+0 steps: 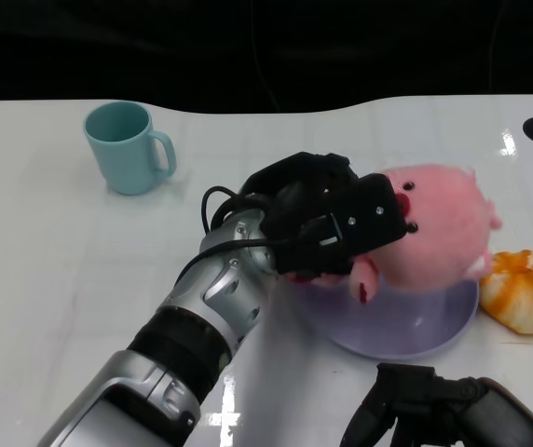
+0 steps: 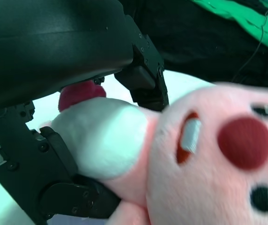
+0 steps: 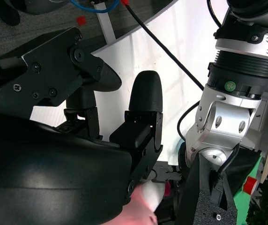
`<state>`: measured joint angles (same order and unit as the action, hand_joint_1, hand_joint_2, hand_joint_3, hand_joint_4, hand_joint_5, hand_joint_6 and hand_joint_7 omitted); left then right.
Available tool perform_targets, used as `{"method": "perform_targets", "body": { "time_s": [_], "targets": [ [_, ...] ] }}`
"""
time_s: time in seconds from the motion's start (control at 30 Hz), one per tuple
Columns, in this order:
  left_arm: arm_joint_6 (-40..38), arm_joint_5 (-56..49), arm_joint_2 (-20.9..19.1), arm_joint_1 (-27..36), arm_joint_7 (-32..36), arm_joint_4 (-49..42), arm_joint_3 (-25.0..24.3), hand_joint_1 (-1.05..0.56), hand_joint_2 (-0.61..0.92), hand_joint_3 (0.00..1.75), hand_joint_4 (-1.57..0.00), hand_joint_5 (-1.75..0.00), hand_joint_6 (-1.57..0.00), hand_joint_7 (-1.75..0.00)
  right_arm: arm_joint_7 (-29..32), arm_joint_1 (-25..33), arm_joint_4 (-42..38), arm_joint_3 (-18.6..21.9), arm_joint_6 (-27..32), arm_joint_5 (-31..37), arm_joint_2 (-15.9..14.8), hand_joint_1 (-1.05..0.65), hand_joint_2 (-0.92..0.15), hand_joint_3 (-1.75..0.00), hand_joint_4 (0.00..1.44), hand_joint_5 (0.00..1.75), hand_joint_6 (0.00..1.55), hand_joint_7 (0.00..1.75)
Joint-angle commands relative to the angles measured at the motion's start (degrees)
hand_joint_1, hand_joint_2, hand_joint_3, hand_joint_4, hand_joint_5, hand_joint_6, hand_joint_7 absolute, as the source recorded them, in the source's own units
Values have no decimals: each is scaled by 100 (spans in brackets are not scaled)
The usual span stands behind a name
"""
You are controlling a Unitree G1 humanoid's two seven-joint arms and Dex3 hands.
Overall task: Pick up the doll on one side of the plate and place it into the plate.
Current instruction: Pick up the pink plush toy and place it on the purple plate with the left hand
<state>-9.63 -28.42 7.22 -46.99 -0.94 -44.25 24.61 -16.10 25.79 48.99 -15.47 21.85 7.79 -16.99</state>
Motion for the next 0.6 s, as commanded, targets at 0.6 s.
{"method": "perform_targets", "body": {
  "time_s": [0.6],
  "targets": [
    [123,-654,-1044,431,-1211,1666,739,-82,92,28,0,-19,-17,0,-23,77,114,194,-108,-76,-63,-9,-53,-111,67,153,63,123]
  ]
}}
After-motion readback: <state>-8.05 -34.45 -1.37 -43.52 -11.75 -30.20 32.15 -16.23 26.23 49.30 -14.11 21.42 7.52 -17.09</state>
